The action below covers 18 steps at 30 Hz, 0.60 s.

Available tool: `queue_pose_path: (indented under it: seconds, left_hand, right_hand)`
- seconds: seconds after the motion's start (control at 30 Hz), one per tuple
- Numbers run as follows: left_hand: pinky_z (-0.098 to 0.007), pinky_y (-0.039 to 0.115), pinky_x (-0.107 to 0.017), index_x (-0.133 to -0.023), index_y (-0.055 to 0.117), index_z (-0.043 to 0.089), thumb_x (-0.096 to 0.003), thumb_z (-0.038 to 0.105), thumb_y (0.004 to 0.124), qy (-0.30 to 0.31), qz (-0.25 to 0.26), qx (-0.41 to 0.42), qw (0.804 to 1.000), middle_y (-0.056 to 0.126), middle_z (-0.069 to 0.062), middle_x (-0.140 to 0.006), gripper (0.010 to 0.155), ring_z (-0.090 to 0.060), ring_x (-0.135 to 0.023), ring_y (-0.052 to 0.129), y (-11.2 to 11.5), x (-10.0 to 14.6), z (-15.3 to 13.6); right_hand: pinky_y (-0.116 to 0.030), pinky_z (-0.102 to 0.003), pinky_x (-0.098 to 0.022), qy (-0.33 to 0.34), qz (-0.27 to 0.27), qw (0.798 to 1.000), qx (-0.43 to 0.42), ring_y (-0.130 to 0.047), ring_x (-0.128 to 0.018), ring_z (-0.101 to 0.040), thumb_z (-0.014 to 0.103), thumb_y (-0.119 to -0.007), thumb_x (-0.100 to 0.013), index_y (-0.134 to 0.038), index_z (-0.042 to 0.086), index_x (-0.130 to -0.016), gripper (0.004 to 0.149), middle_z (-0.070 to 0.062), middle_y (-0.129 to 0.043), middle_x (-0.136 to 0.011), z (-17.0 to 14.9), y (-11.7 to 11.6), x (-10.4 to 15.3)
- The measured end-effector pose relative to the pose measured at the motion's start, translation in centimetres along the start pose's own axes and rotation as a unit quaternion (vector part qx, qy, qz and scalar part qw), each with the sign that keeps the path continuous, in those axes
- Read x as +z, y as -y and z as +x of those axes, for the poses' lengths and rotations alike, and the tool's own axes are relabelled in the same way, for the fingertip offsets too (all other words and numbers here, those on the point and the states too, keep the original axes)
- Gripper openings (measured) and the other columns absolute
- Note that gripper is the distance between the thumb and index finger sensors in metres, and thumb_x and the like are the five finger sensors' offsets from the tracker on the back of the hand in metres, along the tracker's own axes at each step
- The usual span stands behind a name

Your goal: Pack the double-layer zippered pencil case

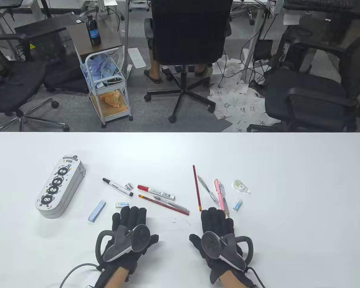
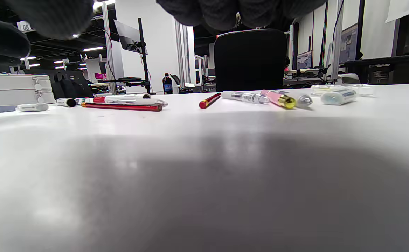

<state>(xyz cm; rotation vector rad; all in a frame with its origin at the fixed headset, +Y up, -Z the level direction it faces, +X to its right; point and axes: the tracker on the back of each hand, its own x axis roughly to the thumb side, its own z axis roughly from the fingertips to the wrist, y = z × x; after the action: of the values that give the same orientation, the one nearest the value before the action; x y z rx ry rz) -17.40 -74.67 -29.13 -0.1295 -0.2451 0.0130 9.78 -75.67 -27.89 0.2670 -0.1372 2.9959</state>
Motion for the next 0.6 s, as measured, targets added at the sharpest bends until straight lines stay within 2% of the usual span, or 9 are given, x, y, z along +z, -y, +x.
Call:
queue_pose_path:
  seconds: [0.6]
  left_hand:
    - [-0.067,0.028,-0.072,-0.12,0.035,0.005,-0.0546,0.064,0.072,0.015,-0.013,-0.006,1.0,0.04,-0.027,-0.121,0.095,-0.056,-0.107,0.033,0.19,-0.06,0.9]
  right_hand:
    - [-0.041,-0.057,-0.071,-0.005,0.008,1.0,-0.016,-0.039,-0.103,-0.04,0.064,-0.058,-0.051,-0.036,0.015,-0.11,0.08,-0.016,-0.036,-0.116,0.08,-0.18,-0.13]
